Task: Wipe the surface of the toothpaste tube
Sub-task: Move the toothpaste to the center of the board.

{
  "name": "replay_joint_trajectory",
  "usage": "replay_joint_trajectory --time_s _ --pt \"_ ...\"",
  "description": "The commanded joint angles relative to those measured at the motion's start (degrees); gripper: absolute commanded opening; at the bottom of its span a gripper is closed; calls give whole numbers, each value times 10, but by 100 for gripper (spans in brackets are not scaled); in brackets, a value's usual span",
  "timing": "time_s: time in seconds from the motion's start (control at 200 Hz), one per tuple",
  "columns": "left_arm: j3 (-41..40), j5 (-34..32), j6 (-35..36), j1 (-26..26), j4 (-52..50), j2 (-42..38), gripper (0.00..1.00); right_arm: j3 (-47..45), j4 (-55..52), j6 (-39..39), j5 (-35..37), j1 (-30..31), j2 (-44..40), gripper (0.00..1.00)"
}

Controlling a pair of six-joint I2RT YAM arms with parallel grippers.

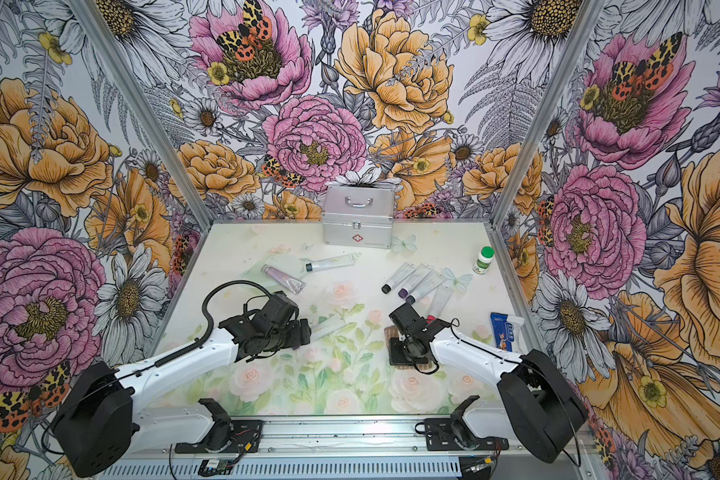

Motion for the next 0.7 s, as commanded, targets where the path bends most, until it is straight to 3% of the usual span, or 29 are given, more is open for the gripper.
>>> replay_joint_trajectory --time_s 0.0,0.405,0.485,0.696 --pt "2 7 36 5 15 21 91 7 -3 -3 11 -3 -10 0" --pt "20 58 73 -47 65 102 89 8 -3 -2 10 -2 -10 0" --pt "26 58 75 -60 68 119 81 8 -3 -2 10 -2 -10 0" --pt "45 41 83 -91 90 159 50 11 -4 -3 9 -3 -9 0"
